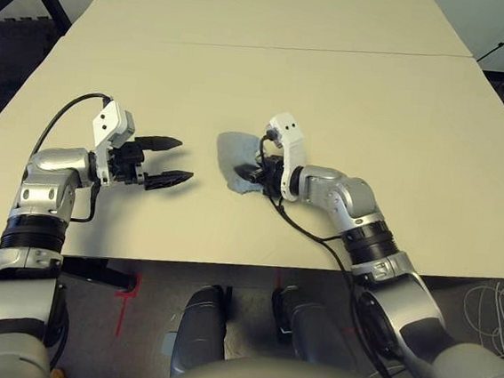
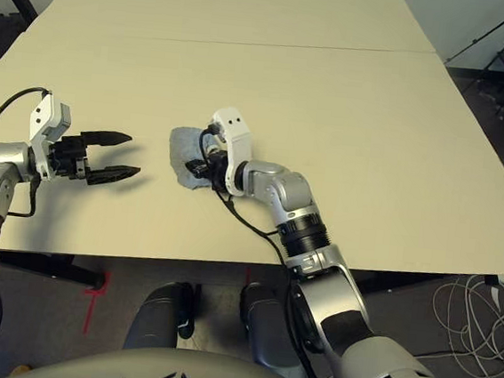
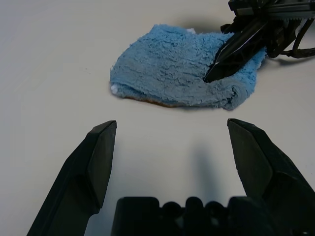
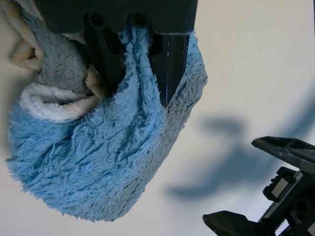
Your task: Wipe the water off the table with a rag.
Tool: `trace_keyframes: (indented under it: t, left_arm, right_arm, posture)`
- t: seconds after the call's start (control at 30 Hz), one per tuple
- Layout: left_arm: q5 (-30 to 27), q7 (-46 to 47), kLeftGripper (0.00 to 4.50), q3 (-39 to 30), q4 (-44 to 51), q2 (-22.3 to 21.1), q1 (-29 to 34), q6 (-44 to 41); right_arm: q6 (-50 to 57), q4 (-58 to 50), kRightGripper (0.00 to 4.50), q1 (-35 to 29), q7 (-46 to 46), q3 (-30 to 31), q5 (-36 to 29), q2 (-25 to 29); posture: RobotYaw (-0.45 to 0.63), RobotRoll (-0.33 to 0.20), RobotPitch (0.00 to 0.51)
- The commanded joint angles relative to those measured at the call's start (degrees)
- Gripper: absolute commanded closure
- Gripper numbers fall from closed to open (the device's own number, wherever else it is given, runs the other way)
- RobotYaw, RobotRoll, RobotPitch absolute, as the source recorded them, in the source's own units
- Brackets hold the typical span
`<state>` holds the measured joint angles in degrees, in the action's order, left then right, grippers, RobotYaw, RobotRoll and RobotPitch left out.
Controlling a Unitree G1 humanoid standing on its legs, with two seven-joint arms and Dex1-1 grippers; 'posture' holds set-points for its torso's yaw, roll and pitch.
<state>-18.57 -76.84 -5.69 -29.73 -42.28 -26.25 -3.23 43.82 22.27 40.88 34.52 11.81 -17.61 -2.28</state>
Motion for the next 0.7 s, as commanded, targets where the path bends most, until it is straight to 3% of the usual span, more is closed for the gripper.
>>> trace_keyframes:
  t: [0.03,0.37,0.57,0.7]
  left_arm:
    - [-0.4,0.2,0.0,-0.1,0.9,0.4,0.6,-0.3]
    - [0.1,0.6,0.0,0.3,-0.6,1.5,-0.1,0.4]
    - [0.3,0.7,0.0,0.5,-1.1,2.0,-0.4,0.7]
    - [0.4,0.5,0.0,0.5,-1.4,2.0,-0.8,0.8]
  right_arm:
    - [-0.4,2.7,4.29,0.6,0.0,-0.9,0.6,0.6]
    - [-0.1,3.4,4.29,3.5,-0.6,-8.6,-0.9,8.5]
    - [-0.9,2.2,4.29,3.0,3.0,-8.2,1.9,19.8]
    - [0.4,0.6,4.3,1.8,4.6,-8.8,1.8,24.6]
  posture:
    - [-0.15,0.0,0.145]
    - [-0.17,0.0,0.144]
    - [-0.17,0.0,0.143]
    - [-0.18,0.0,0.143]
